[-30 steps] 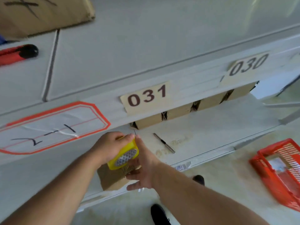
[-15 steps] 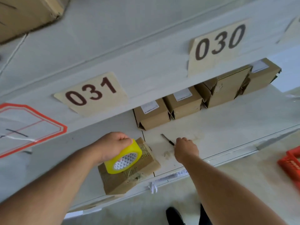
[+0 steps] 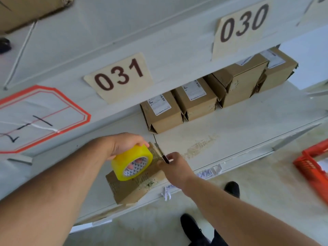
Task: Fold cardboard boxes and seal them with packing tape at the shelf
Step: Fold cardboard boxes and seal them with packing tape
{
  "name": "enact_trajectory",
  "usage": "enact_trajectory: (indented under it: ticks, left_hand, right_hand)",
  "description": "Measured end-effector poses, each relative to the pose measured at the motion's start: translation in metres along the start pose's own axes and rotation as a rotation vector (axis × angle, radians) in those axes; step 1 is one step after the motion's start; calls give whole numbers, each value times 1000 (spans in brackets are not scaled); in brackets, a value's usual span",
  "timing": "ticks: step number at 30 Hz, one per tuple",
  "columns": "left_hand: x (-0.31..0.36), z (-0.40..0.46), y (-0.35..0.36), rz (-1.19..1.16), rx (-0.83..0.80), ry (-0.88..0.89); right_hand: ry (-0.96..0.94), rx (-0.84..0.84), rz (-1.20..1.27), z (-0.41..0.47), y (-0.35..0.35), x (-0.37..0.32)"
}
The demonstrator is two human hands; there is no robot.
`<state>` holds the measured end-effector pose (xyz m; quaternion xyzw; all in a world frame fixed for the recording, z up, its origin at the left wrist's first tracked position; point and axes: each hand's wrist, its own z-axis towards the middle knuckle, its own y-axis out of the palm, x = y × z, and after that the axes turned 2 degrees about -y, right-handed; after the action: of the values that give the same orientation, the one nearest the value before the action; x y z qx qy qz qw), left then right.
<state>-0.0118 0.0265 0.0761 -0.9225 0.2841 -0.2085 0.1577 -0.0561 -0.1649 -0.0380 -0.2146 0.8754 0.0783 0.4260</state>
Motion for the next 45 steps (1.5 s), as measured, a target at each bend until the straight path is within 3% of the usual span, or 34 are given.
enact_trajectory:
  ticks: [4,15,25,30,45]
  left_hand:
    - [-3,6,-1,45,-65,9]
    - [-2,14,7,26,-152,-7]
    - [-4,15,9,67,-87,76]
    - [-7,17,9,-7,-159,24]
    - [-12,16,9,219,-95,20]
  right_hand:
    - [-38,104,-147,8,13,6]
    - [8,151,-173,15,22,15]
    - [14,139,-193,16,20,15]
    - [16,145,-212,13,20,13]
    - [38,166,-199,7,31,4]
